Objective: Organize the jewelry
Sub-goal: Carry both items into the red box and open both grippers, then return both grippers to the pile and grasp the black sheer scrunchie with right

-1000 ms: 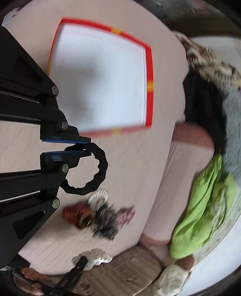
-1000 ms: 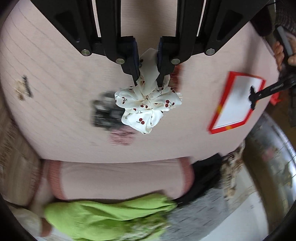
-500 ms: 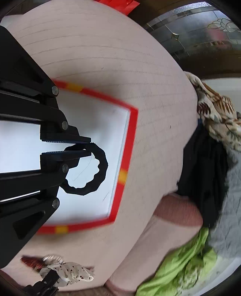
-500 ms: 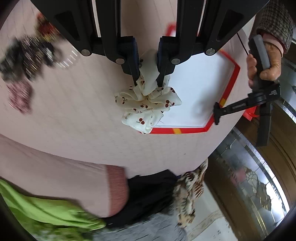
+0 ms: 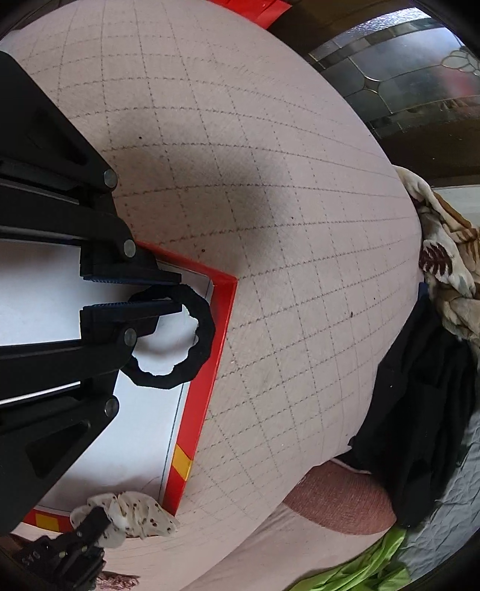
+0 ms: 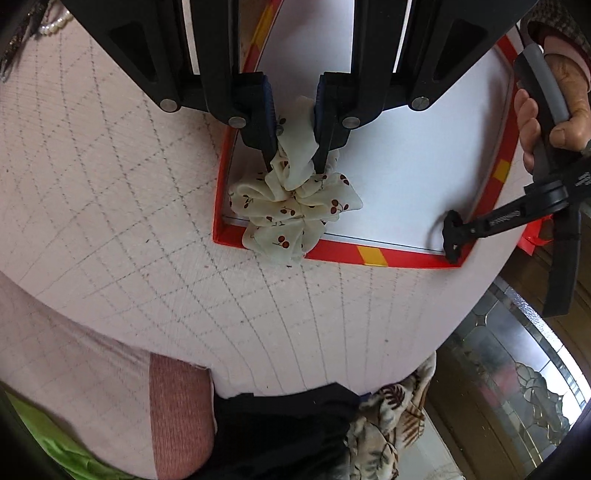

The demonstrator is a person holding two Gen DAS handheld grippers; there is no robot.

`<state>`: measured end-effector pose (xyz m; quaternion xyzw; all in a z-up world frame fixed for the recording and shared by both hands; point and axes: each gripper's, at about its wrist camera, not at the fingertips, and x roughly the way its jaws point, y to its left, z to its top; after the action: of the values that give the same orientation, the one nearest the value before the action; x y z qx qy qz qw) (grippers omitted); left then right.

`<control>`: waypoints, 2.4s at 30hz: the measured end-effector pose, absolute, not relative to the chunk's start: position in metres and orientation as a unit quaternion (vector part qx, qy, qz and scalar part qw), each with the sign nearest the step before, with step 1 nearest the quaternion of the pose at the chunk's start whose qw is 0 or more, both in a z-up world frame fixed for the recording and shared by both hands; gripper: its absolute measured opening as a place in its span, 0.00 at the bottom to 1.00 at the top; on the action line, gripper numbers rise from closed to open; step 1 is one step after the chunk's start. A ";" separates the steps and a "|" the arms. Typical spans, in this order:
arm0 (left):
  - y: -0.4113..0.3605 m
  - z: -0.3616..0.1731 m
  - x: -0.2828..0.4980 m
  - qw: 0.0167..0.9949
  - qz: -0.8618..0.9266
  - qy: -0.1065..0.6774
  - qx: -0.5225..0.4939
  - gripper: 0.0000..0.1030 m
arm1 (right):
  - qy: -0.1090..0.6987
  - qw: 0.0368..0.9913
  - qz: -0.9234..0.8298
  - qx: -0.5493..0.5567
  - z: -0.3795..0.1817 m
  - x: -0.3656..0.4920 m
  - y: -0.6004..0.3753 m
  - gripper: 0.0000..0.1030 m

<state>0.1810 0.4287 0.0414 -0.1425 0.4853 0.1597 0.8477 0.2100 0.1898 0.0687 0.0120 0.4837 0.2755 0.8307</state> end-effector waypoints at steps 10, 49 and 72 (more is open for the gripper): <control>0.419 0.062 0.168 0.864 0.136 0.454 -0.169 0.56 | 0.455 0.846 0.279 -0.005 0.090 0.187 0.181 0.55; 0.260 0.147 -0.007 0.893 0.085 0.423 -0.132 0.59 | 0.501 0.822 0.272 0.006 0.074 -0.005 0.082 0.53; 0.033 0.052 0.039 0.835 -0.103 0.534 -0.089 0.59 | 0.461 0.878 0.056 0.117 0.063 -0.012 -0.222 0.58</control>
<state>0.0387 0.0330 0.0521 -0.0890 0.5335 -0.1031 0.8348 -0.0121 -0.2222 0.0633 0.1170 0.4605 0.0558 0.8781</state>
